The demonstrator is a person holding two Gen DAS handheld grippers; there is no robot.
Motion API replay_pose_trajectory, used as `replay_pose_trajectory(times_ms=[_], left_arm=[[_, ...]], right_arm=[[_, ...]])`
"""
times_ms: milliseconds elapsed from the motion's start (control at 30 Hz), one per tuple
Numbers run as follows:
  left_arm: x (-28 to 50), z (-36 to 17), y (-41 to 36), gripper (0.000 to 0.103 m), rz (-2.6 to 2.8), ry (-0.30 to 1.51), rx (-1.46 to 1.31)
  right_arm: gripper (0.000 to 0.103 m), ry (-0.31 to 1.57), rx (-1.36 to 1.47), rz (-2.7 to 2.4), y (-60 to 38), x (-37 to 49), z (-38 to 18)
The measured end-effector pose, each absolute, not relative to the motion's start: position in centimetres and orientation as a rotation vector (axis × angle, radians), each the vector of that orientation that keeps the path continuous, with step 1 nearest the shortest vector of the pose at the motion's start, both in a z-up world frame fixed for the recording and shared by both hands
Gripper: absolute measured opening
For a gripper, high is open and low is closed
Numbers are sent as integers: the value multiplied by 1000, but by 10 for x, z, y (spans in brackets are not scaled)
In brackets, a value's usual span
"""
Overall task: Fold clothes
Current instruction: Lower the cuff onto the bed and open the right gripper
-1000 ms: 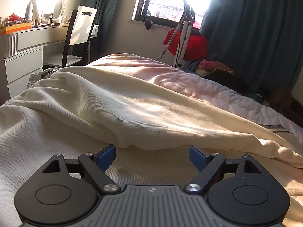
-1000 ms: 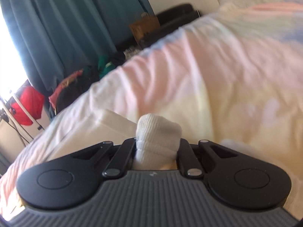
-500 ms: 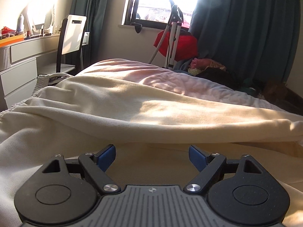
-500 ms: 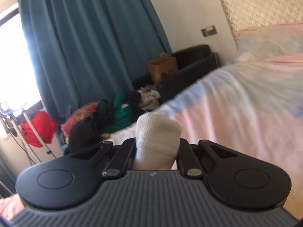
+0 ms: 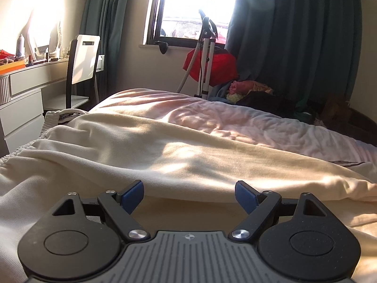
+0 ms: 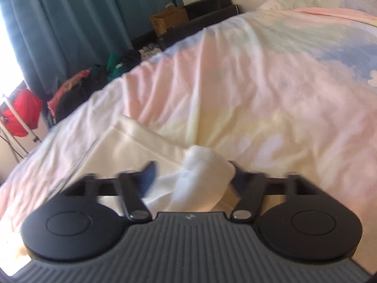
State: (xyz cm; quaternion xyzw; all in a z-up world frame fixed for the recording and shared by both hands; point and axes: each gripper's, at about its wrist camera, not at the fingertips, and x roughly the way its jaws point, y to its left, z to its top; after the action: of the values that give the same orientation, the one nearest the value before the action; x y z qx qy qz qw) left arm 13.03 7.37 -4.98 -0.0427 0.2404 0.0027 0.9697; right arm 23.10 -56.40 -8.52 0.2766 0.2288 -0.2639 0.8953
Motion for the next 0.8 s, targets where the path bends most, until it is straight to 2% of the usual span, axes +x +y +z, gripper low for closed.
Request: replay_pose_trajectory(times_ms=[500, 800], left_arm=[[84, -36, 57, 87, -14, 440, 29], [68, -39, 66, 87, 43, 479, 60]], right_arm=[[88, 506, 317, -160, -421, 115, 0], [88, 493, 153, -61, -381, 88, 14]])
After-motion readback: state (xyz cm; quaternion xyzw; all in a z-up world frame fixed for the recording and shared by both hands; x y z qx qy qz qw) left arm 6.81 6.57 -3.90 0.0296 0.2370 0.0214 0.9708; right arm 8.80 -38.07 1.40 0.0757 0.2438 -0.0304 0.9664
